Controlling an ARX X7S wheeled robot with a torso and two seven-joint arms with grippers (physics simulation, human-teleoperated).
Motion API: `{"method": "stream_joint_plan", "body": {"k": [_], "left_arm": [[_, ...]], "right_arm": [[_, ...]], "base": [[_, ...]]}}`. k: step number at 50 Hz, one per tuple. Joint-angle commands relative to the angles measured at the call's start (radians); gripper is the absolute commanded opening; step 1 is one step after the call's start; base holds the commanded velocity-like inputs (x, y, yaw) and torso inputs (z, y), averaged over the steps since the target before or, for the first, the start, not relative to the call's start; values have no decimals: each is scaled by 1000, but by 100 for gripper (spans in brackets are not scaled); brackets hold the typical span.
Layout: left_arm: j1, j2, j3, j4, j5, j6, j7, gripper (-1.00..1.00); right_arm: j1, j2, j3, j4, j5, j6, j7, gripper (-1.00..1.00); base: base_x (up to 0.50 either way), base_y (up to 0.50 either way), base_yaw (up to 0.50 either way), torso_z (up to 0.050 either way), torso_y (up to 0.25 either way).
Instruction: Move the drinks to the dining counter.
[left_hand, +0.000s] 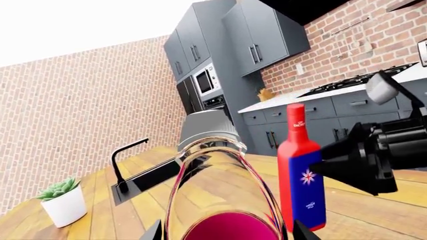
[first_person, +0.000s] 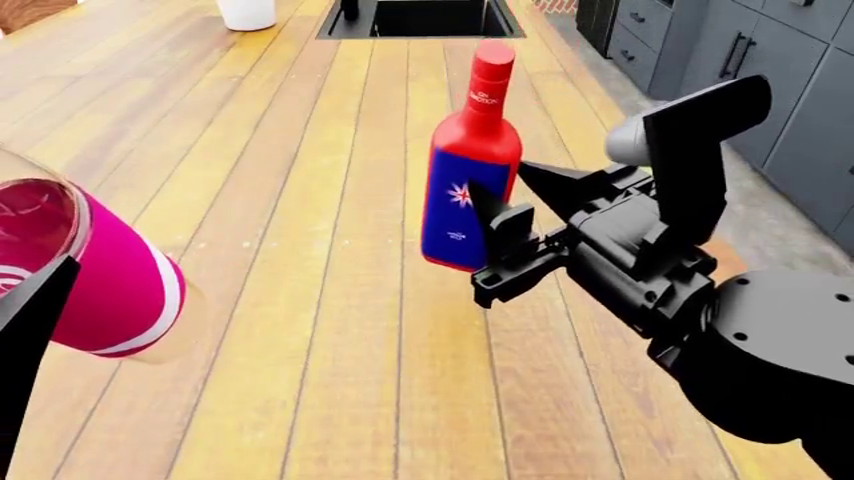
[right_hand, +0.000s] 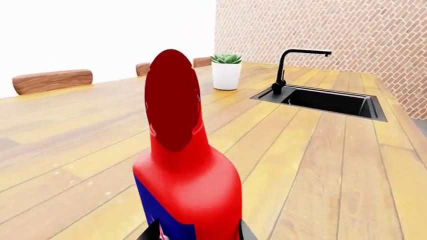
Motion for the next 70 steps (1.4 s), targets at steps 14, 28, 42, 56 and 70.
{"method": "stream_joint_plan", "body": {"k": [14,28,42,56,70], "left_arm": [[8,19,-5,5,14,-11,9,-100],[14,22,-15,6,17,-16,17,-100],[19,18,-26,6,4,-10,9,-100],[10,13,6,4,20,4,10,-100],[22,11,-18,4,4,-2,7,-100]], "right_arm": [[32,-17,-17,65,47,35,-1,-100],[31,-17,-23,74,73,38,-5,-100],[20,-9,-39,51,69,45,-26,-100],[31,-2,-29,45,69,34,-31,100],[32,5,-26,45,63,25,-30,100]], "base": [[0,0,0,0,1],[0,0,0,1,1],[0,0,0,0,1],[0,0,0,0,1],[0,0,0,0,0]]}}
